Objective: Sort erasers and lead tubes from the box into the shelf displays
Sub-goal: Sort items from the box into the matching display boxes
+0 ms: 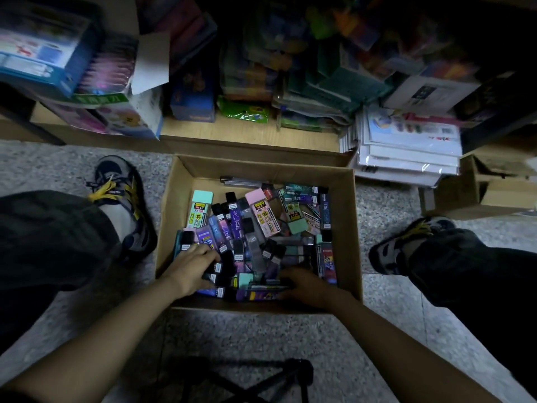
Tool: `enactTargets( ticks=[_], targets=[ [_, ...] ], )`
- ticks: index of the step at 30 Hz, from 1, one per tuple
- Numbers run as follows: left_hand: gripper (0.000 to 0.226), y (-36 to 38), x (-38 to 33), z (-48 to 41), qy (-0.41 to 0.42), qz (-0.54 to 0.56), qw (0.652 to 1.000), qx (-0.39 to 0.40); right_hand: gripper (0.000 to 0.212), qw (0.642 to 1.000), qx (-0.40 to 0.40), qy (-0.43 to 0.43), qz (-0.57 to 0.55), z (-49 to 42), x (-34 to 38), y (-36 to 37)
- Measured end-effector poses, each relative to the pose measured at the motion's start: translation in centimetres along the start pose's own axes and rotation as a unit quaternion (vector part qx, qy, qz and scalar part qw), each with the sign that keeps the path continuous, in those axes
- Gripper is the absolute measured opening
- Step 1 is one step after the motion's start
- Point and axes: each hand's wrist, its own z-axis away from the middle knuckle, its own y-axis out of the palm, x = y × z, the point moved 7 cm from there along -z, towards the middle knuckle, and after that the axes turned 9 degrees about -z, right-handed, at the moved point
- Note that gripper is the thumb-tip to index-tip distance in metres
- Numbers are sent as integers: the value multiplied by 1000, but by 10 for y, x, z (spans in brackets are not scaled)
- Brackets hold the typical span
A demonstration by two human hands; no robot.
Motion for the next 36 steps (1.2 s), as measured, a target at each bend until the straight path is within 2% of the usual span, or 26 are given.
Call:
enactTargets(
  ticks=[5,8,10,13,16,18,21,22,24,25,29,30,31,32,34,36],
  targets=[
    [70,-3,0,-3,32,-108,990,79,42,994,-49,-14,-95,8,-1,-14],
    [70,-3,-1,-4,34,-124,987,94,29,975,-119,-4,-188,11,-3,-30],
    [69,-1,-5,-4,23,-94,990,106,24,950,-174,-2,-259,15,-3,-41],
    [67,-1,2,-2,0,-8,995,96,21,926,-201,-1,-320,19,-2,-51],
    [63,-12,13,-1,-61,160,984,41,30,895,-234,0,-379,22,0,-60],
    [59,-18,9,-2,-55,262,964,8,38,869,-256,10,-424,23,-1,-65],
    [61,-28,1,-7,-66,399,914,-43,18,843,-263,-8,-470,25,9,-71],
    [55,-30,-3,-9,-72,443,891,-60,18,834,-262,-14,-485,24,13,-73],
    [39,-35,-14,-11,-87,548,829,-66,25,819,-261,-28,-510,21,22,-74],
    [42,-35,-21,-12,-90,600,793,-58,24,811,-259,-34,-524,20,28,-73],
    [101,-42,-48,-20,-105,735,668,-49,27,782,-255,-35,-568,20,49,-68],
    [106,-44,-55,-21,-106,757,644,-46,27,780,-253,-43,-570,20,54,-67],
    [101,-45,-60,-22,-113,775,620,-42,25,781,-252,-56,-569,22,60,-68],
    [89,-49,-63,-20,-118,790,599,-47,23,781,-251,-70,-567,24,66,-69],
    [69,-58,-69,-16,-116,803,581,-62,22,776,-252,-93,-571,29,77,-73],
    [76,-64,-73,-11,-113,810,572,-68,24,771,-246,-102,-579,33,84,-74]
  ],
)
